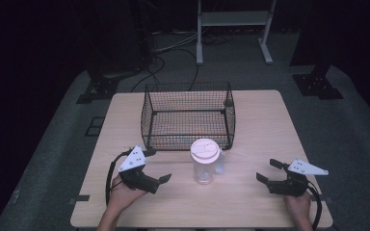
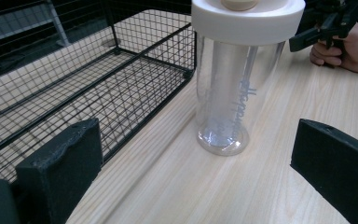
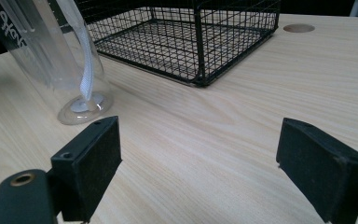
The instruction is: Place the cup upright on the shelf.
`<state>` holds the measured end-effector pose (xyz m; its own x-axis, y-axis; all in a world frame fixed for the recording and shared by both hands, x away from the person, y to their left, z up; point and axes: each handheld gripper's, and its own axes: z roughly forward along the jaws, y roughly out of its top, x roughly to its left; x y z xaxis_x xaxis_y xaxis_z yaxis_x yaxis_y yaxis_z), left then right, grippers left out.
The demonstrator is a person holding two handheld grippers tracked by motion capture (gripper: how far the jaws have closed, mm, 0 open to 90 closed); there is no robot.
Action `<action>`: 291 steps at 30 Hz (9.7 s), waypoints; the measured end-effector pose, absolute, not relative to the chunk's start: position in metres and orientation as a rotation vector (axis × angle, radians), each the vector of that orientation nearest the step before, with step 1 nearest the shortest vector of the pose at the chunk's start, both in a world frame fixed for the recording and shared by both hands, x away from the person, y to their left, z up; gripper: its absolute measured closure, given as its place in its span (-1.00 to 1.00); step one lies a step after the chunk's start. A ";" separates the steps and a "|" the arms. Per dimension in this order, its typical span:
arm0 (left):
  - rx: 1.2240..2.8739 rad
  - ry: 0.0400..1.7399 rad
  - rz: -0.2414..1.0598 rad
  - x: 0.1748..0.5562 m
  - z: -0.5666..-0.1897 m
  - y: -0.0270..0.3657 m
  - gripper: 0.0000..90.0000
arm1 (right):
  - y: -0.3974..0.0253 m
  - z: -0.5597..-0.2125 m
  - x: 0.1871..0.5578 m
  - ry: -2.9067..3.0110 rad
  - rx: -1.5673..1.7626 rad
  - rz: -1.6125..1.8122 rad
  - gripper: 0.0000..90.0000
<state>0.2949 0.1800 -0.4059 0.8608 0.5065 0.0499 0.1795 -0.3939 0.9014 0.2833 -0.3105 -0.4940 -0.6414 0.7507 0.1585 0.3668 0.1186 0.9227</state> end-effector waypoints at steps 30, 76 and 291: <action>2.092 0.364 0.287 0.312 -0.393 0.118 -0.97 | -0.311 -0.494 0.283 2.059 1.077 1.546 -0.71; 2.188 0.362 0.150 0.349 -0.389 0.061 -0.97 | -0.311 -0.494 0.284 2.074 1.064 1.581 -0.72; 2.268 0.745 0.298 0.524 -0.354 0.073 -0.98 | -0.313 -0.493 0.285 2.086 1.021 1.614 -0.71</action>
<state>0.5241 0.0726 -0.3541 0.8064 0.5913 -0.0044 0.4249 -0.5743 0.6998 0.2847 -0.3126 -0.4933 -0.6971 0.6955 0.1742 0.3433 0.1104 0.9327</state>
